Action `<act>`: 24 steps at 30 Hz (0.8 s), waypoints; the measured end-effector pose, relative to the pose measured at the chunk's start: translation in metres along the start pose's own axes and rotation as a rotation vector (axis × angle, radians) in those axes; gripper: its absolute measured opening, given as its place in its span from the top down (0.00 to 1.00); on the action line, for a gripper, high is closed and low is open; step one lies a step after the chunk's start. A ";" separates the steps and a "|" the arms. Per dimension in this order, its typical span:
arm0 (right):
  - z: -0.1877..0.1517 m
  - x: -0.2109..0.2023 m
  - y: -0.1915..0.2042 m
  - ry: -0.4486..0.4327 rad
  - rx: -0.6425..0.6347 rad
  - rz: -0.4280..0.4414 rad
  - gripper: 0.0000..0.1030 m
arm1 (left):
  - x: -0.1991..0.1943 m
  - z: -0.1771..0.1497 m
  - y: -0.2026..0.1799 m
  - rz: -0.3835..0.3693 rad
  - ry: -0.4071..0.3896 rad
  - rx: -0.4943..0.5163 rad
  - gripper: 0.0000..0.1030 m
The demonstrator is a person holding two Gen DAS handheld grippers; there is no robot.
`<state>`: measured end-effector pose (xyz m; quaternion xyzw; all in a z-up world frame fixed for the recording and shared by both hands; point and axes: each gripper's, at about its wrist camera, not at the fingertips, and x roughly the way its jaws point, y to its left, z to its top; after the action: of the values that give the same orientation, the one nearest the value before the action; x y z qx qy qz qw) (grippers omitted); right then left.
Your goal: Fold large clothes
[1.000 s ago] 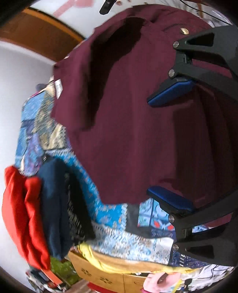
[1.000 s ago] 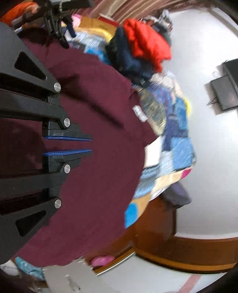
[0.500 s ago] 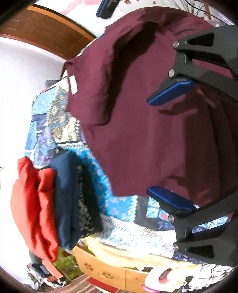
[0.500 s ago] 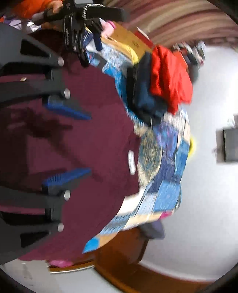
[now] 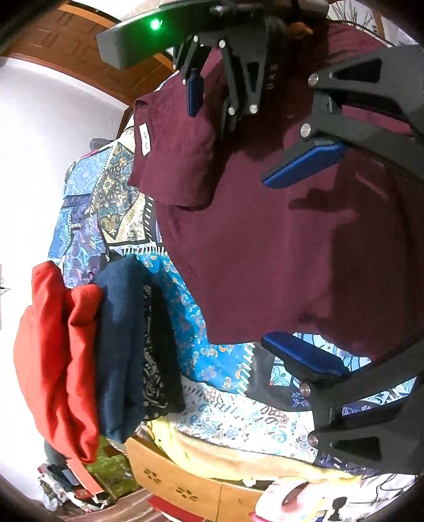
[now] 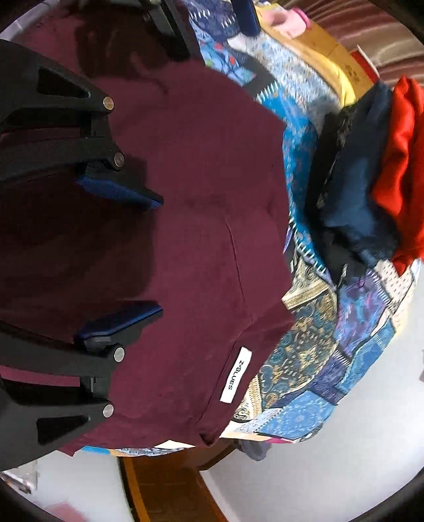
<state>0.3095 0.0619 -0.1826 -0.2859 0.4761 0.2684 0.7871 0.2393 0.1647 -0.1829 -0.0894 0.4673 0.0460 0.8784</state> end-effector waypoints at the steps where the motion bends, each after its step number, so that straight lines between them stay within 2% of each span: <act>1: 0.000 -0.002 -0.003 -0.020 0.007 0.003 0.65 | 0.002 0.000 0.000 -0.002 0.005 -0.003 0.13; 2: 0.000 -0.004 -0.005 -0.030 0.007 0.005 0.82 | 0.004 0.000 0.001 -0.003 0.010 -0.006 0.13; 4: -0.003 -0.011 -0.014 -0.067 0.038 0.003 0.91 | 0.007 0.000 0.000 -0.009 0.021 -0.010 0.13; 5: -0.004 -0.016 -0.017 -0.089 0.058 0.017 0.92 | 0.008 0.000 -0.001 -0.011 0.024 -0.008 0.13; 11: -0.023 -0.059 -0.045 -0.231 0.209 0.039 0.94 | 0.009 0.002 -0.019 -0.028 0.031 0.027 0.13; 15: -0.048 -0.088 -0.075 -0.310 0.341 0.041 0.95 | 0.013 0.001 -0.038 -0.057 0.049 0.060 0.13; 21: -0.110 -0.117 -0.114 -0.395 0.558 0.010 0.95 | 0.013 -0.001 -0.078 -0.083 0.056 0.153 0.13; 24: -0.145 -0.118 -0.131 -0.399 0.681 -0.004 0.95 | 0.011 0.000 -0.094 -0.088 0.048 0.184 0.13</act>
<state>0.2663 -0.1491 -0.1063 0.0485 0.3751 0.1438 0.9145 0.2611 0.0726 -0.1810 -0.0299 0.4859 -0.0377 0.8727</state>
